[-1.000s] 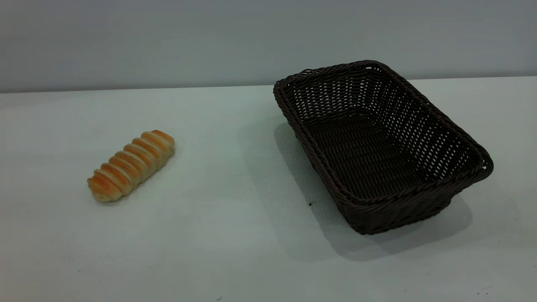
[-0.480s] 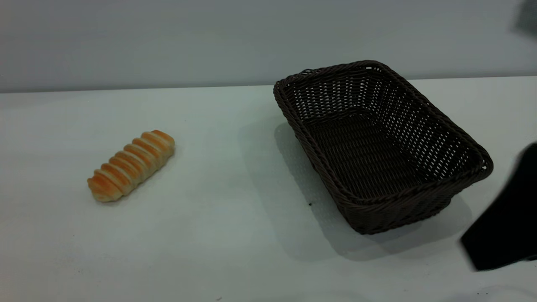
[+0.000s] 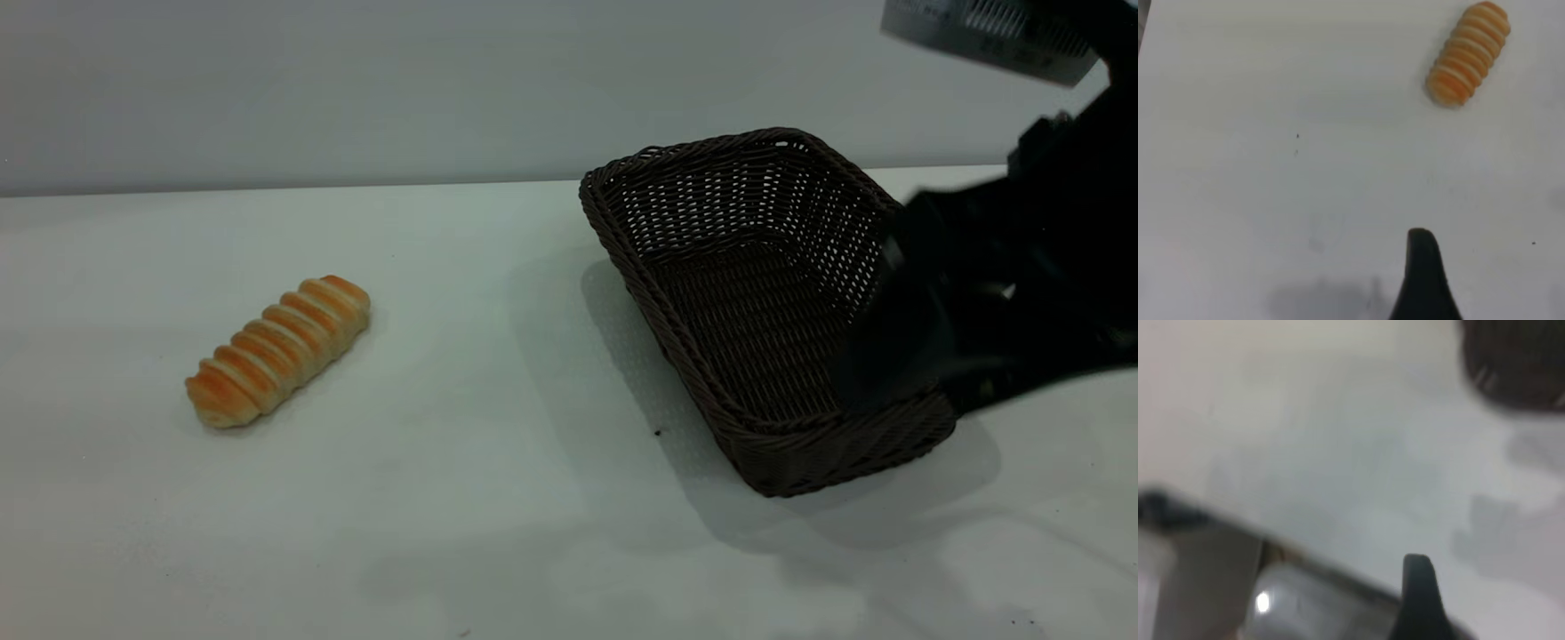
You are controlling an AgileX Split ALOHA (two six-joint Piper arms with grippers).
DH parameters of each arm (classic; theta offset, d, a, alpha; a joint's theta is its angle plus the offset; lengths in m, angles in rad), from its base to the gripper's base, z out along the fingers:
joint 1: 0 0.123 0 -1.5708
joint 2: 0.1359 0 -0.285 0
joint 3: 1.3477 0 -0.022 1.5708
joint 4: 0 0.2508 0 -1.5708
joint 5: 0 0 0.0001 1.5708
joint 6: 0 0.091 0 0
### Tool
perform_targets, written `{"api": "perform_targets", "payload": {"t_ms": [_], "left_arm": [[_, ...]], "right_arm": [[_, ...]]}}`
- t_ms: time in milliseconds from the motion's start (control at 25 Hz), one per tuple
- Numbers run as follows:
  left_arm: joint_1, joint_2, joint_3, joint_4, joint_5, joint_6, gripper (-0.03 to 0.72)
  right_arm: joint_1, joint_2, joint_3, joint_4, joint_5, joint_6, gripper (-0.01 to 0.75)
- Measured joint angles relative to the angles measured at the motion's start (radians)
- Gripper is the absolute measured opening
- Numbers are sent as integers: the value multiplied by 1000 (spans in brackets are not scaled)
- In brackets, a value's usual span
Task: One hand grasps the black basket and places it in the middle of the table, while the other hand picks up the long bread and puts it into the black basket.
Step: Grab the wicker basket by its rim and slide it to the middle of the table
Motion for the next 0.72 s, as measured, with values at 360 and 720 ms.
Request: {"api": "perform_targets", "payload": {"t_ms": [360, 720], "left_arm": [[0, 1, 0, 0, 6, 0, 563], [0, 1, 0, 0, 6, 0, 563]], "right_arm": [[-88, 144, -2, 48, -106, 165, 435], [-130, 198, -4, 95, -152, 195, 412]]}}
